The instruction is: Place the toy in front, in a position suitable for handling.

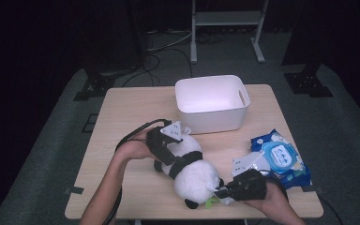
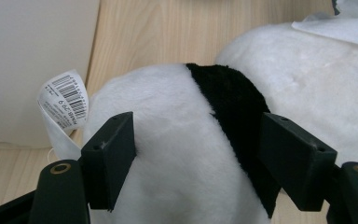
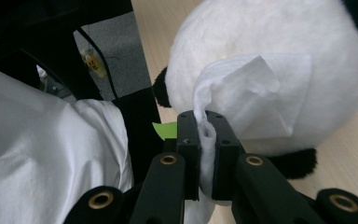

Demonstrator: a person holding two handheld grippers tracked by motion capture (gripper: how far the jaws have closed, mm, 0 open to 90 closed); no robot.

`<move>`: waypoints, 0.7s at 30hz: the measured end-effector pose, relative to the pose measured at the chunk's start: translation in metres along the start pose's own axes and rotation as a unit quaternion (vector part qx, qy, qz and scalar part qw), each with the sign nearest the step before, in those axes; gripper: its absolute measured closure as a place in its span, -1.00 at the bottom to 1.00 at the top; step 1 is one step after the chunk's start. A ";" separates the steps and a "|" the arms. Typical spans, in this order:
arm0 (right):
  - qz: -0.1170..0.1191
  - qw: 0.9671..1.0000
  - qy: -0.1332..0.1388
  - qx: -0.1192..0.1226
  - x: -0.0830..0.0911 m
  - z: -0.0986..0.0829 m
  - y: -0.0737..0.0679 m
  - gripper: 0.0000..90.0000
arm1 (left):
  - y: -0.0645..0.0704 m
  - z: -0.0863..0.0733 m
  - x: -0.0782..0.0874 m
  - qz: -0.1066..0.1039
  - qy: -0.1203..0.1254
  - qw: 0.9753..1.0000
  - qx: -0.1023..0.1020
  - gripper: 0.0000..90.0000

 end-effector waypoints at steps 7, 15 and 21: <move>-0.012 1.000 0.003 -0.011 -0.011 0.003 0.009 0.88 | 0.003 -0.008 -0.001 0.005 -0.014 1.000 -0.001 -0.41; -0.048 0.999 0.004 -0.023 -0.005 0.004 0.027 0.88 | 0.009 -0.016 0.005 0.012 -0.026 1.000 0.005 -0.41; -0.088 0.995 0.022 -0.048 0.005 0.006 0.056 0.88 | 0.018 -0.023 0.011 0.008 -0.034 0.999 0.008 -0.41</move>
Point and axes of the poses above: each handheld gripper's, and its own axes: x roughly backward along the jaws, z roughly out of its top, y roughly to its right, the point moved 9 cm from there along -x, roughly forward along the jaws, and after that the axes turned 4 degrees about y, right-handed, at the moved point
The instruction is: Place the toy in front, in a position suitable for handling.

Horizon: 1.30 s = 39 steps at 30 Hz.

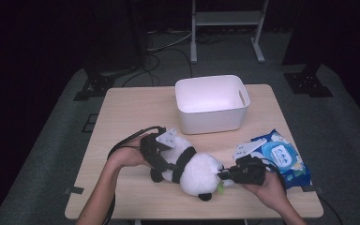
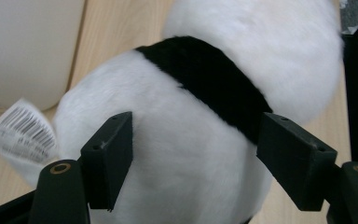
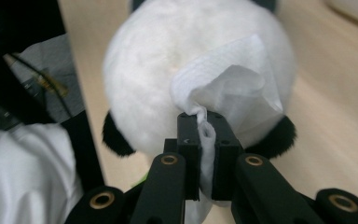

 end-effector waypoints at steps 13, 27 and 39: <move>-0.025 0.999 0.023 -0.039 -0.007 0.009 0.036 0.88 | 0.020 -0.007 0.006 -0.015 -0.008 1.000 -0.015 -0.40; 0.004 0.999 0.006 -0.050 0.002 -0.011 0.022 0.87 | 0.020 -0.009 0.004 -0.010 -0.008 1.000 -0.009 -0.40; 0.018 0.999 -0.012 -0.029 0.000 -0.014 0.010 0.87 | 0.020 -0.009 0.004 -0.009 -0.006 1.000 -0.008 -0.40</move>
Point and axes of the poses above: each handheld gripper's, and its own axes: x roughly backward along the jaws, z roughly out of its top, y roughly to its right, the point moved 9 cm from there along -x, roughly forward along the jaws, and after that the axes turned 4 degrees about y, right-handed, at the moved point
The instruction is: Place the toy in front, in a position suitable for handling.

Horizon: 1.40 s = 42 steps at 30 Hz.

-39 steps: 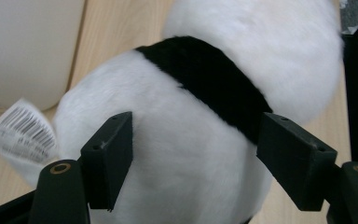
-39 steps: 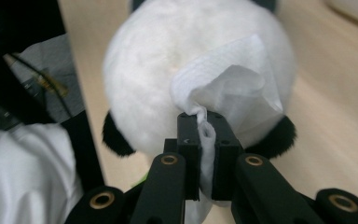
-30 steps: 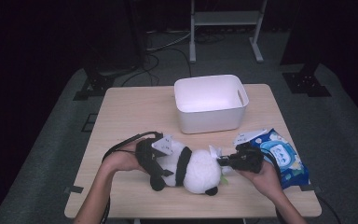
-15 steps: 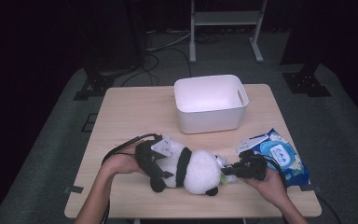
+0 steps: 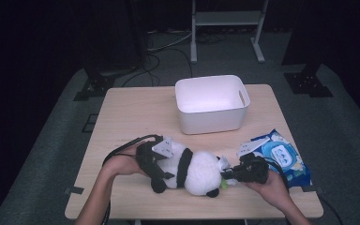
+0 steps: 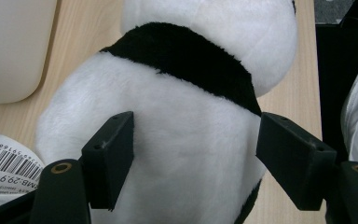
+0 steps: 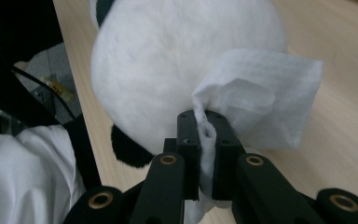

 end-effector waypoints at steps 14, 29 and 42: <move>0.007 1.000 -0.021 0.007 -0.003 -0.005 -0.002 0.87 | 0.000 0.000 -0.001 0.001 0.001 1.000 -0.001 -0.40; -0.022 0.999 -0.044 0.016 0.006 -0.011 0.009 0.86 | -0.001 -0.001 -0.001 0.005 0.008 1.000 0.000 -0.40; -0.068 0.996 -0.055 -0.013 0.029 -0.032 0.037 0.85 | 0.000 -0.001 -0.002 0.006 0.011 1.000 0.005 -0.40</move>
Point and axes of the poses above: each handheld gripper's, and its own axes: x roughly backward along the jaws, z roughly out of its top, y roughly to its right, the point moved 9 cm from there along -x, roughly forward along the jaws, and after that the axes turned 4 degrees about y, right-handed, at the moved point
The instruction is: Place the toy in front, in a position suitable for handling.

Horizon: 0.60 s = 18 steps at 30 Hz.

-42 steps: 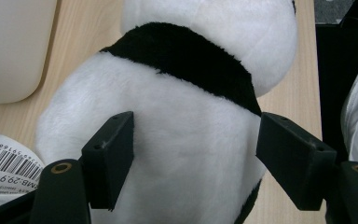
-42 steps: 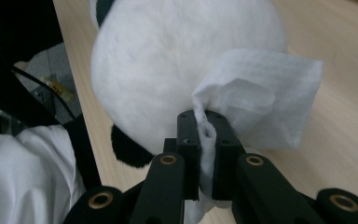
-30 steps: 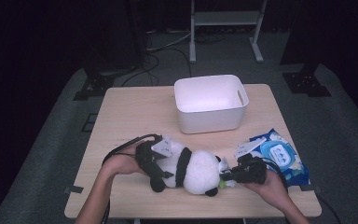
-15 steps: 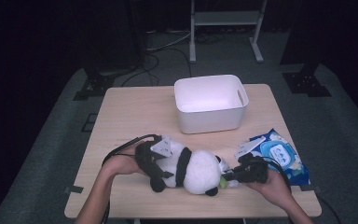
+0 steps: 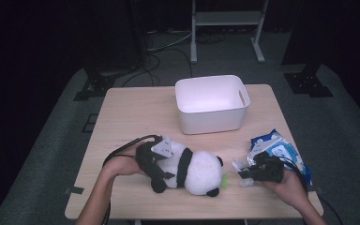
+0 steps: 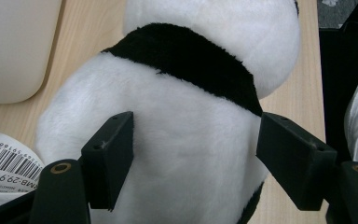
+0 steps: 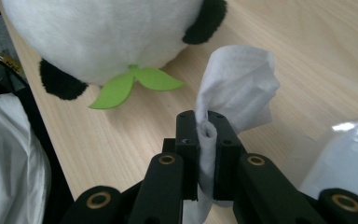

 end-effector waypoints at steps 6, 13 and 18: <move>-0.022 1.000 -0.015 -0.009 0.004 -0.005 0.010 0.68 | 0.001 0.000 0.000 0.001 0.001 1.000 0.000 -0.41; -0.033 0.999 -0.014 -0.014 0.010 -0.005 0.015 0.49 | 0.003 0.002 -0.001 0.004 -0.002 1.000 -0.003 -0.43; -0.033 0.999 0.000 -0.016 0.017 0.006 0.013 0.10 | 0.006 0.005 -0.003 0.003 0.001 1.000 -0.003 -0.43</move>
Point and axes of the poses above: each handheld gripper's, and its own axes: x roughly backward along the jaws, z roughly out of its top, y roughly to its right, the point moved 9 cm from there along -x, roughly forward along the jaws, and after that the axes turned 4 degrees about y, right-handed, at the moved point
